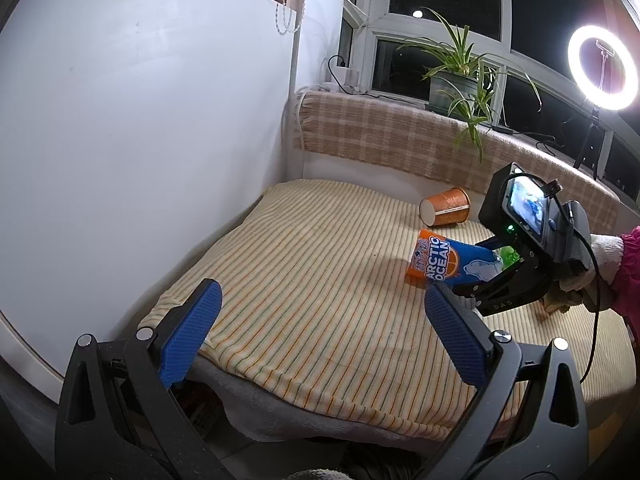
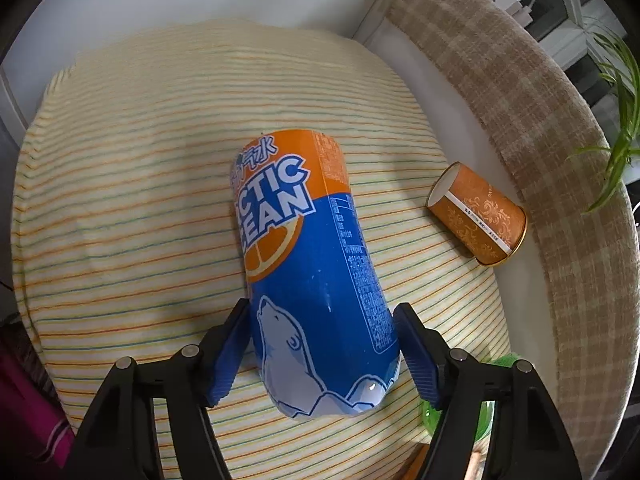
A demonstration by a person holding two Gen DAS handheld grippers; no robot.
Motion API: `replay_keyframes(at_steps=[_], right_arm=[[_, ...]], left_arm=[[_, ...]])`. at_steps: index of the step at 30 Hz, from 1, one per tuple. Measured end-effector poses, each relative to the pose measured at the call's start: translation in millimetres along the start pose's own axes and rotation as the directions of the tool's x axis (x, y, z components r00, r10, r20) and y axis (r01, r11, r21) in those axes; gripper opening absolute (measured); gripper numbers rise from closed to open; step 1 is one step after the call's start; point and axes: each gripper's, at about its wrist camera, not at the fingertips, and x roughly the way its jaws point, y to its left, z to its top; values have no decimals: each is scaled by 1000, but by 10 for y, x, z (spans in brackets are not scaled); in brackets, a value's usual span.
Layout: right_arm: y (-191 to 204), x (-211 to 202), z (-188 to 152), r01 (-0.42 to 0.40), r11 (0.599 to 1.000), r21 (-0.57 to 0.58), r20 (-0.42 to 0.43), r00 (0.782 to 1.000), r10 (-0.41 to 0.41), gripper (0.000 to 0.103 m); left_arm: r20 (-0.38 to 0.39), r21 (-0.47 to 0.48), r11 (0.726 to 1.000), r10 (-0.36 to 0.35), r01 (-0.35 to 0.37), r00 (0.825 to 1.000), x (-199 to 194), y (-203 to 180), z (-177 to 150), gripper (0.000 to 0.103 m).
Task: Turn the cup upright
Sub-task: 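Lift the blue-and-orange bottle off the mattress with the right tool, then lower the bottle onto the mattress and open the right tool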
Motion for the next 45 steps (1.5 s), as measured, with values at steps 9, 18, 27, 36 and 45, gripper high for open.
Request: replay_keyframes(at_steps=[9, 18, 27, 36, 45], right_arm=[[-29, -293, -279, -44, 983, 177, 94, 995, 28, 70], [-256, -624, -890, -281, 740, 611, 246, 956, 160, 70], [-210, -518, -1717, -463, 164, 871, 419, 875, 244, 71], [-253, -284, -1917, -411, -81, 908, 419, 888, 188, 73], [-323, -287, -1868, -442, -45, 896, 443, 878, 184, 89]], left_arm=[[7, 12, 1000, -13, 13, 1000, -15, -74, -32, 103], [6, 30, 997, -68, 68, 998, 17, -243, -19, 103], [-36, 43, 982, -180, 182, 983, 147, -532, 0, 103], [-62, 57, 969, -235, 239, 970, 144, -764, -20, 103], [-99, 48, 959, -274, 280, 957, 191, -836, 21, 103]])
